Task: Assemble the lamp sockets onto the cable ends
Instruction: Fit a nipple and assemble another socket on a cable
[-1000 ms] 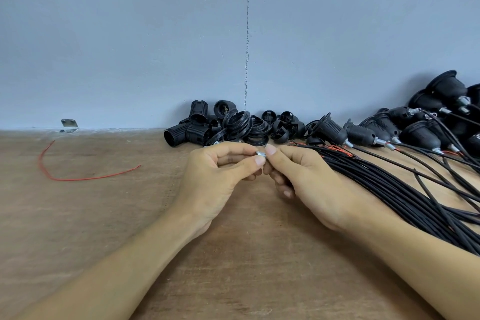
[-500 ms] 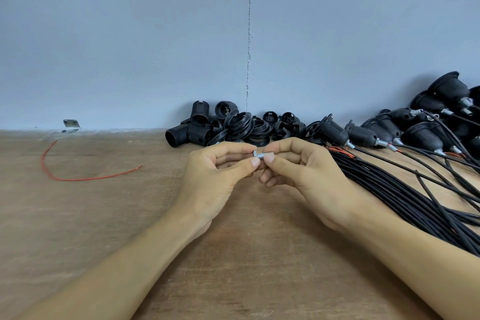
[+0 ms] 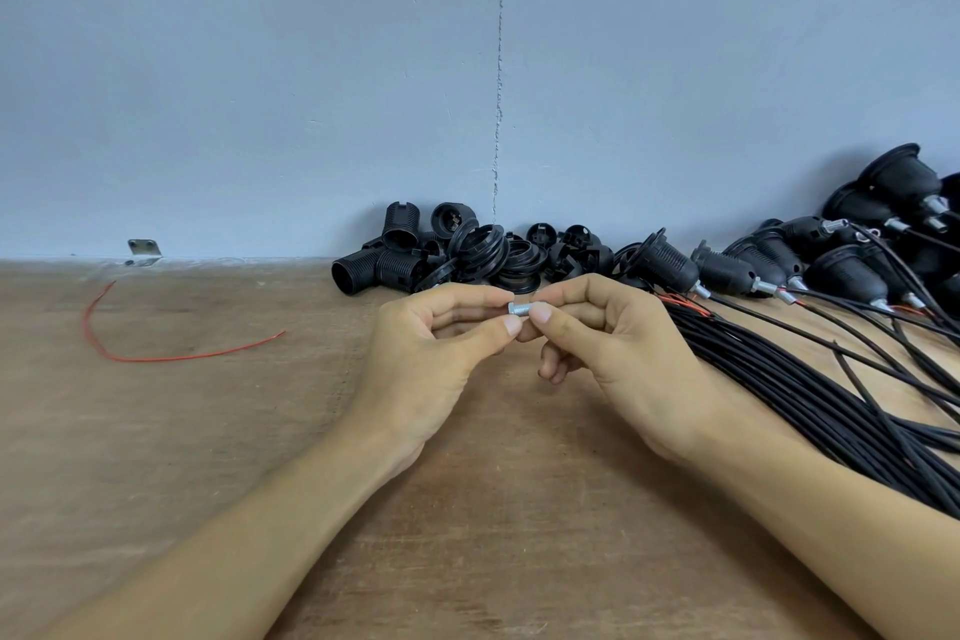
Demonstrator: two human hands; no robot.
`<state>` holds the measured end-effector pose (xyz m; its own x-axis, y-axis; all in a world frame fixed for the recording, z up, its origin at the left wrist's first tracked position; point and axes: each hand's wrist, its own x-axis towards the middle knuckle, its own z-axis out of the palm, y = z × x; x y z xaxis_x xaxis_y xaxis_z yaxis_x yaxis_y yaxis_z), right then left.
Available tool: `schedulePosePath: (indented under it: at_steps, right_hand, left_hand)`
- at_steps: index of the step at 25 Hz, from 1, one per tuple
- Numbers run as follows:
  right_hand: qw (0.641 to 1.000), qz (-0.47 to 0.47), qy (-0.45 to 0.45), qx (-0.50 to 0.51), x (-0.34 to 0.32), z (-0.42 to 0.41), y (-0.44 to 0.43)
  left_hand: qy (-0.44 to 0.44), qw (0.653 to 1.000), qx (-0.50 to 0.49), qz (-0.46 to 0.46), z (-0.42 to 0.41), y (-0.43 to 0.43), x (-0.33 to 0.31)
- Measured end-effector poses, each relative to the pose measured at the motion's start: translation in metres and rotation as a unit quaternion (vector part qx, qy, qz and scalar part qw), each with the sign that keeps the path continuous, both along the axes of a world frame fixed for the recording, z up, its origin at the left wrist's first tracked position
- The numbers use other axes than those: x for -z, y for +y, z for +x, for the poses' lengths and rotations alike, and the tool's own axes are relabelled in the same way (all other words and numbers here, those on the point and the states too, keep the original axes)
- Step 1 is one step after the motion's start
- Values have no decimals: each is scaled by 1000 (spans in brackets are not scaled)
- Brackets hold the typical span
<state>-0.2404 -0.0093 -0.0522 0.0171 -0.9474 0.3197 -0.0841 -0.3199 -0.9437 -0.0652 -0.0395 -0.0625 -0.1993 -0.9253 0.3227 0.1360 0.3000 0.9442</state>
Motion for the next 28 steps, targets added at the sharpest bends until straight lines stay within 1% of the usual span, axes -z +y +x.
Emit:
schedulePosePath:
  at_steps: [5, 9, 17, 23, 28]
  right_hand:
    - [999, -22, 27, 15, 2, -1, 0]
    - [998, -49, 30, 20, 1, 0, 2]
    - [998, -38, 40, 21, 0, 1, 3]
    - [993, -31, 101, 58, -1, 3, 4]
    - [986, -12, 146, 75, -1, 3, 4]
  left_hand:
    - [-25, 999, -6, -30, 1, 0, -1]
    - [-8, 1000, 0, -16, 1, 0, 0]
    - [-15, 999, -1, -33, 2, 1, -1]
    - [-48, 996, -16, -73, 0, 3, -3]
    - [-57, 994, -7, -98, -1, 6, -5]
